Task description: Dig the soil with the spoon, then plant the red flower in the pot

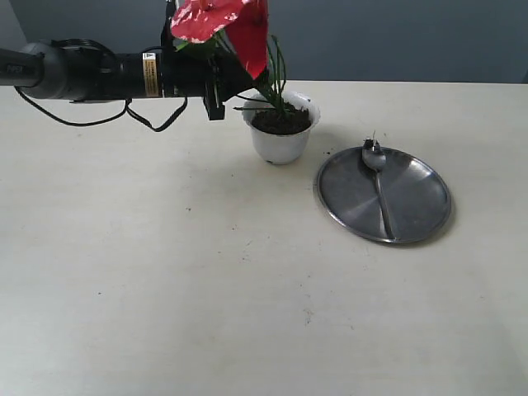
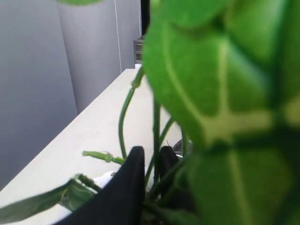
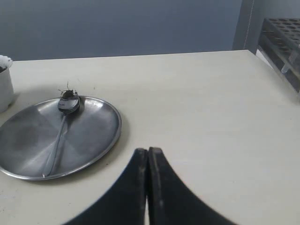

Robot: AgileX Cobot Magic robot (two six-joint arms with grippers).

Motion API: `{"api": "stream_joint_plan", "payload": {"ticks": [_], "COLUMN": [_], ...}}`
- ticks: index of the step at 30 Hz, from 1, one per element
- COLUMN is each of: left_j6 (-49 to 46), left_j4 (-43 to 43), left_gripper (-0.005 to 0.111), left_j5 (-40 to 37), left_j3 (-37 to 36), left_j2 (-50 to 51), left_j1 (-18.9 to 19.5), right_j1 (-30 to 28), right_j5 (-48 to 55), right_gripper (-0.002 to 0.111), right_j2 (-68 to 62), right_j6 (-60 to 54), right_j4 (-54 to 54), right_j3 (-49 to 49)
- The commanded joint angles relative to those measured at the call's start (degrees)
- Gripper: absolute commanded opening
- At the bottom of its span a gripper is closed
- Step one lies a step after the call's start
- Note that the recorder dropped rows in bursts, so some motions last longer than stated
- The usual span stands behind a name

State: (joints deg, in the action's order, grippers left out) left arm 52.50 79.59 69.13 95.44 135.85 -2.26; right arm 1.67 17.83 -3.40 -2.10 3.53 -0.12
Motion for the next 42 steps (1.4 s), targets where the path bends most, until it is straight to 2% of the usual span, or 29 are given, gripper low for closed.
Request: {"api": "stream_joint_plan", "payload": {"ticks": [1,13,21,24,30,33,42], "left_j6": [0.2,1.3,8.7,11.5,16.0,17.2,19.0], "left_j4": [-0.6,4.0,10.2,15.6,20.4,20.4,20.4], "left_gripper": [0.000,0.000,0.000,0.000,0.000,0.000,0.000], "left_j5": [0.2,-4.6,-7.9,-8.0,-7.0,-5.0,-5.4], "left_j3": [0.0,0.2,6.4,9.1,13.3,14.9,15.5], "left_j2": [-0.7,-5.6,-5.8,-5.8,-5.8,-5.8,-5.4], "left_j1": [0.0,0.0,-0.1,-0.2,-0.7,-1.5,-2.7], "right_j1": [-0.3,-0.3,-0.3,-0.3,-0.3,-0.3,-0.3], "right_j5": [-0.4,-0.4,-0.4,-0.4,-0.4,-0.4,-0.4], "right_gripper": [-0.001,-0.001,-0.001,-0.001,-0.001,-0.001,-0.001], "right_j2": [0.2,0.2,0.2,0.2,0.2,0.2,0.2], "right_j6": [-0.3,-0.3,-0.3,-0.3,-0.3,-0.3,-0.3], "right_j4": [0.0,0.0,0.0,0.0,0.0,0.0,0.0], "right_j3": [0.1,0.1,0.1,0.1,0.1,0.1,0.1]}}
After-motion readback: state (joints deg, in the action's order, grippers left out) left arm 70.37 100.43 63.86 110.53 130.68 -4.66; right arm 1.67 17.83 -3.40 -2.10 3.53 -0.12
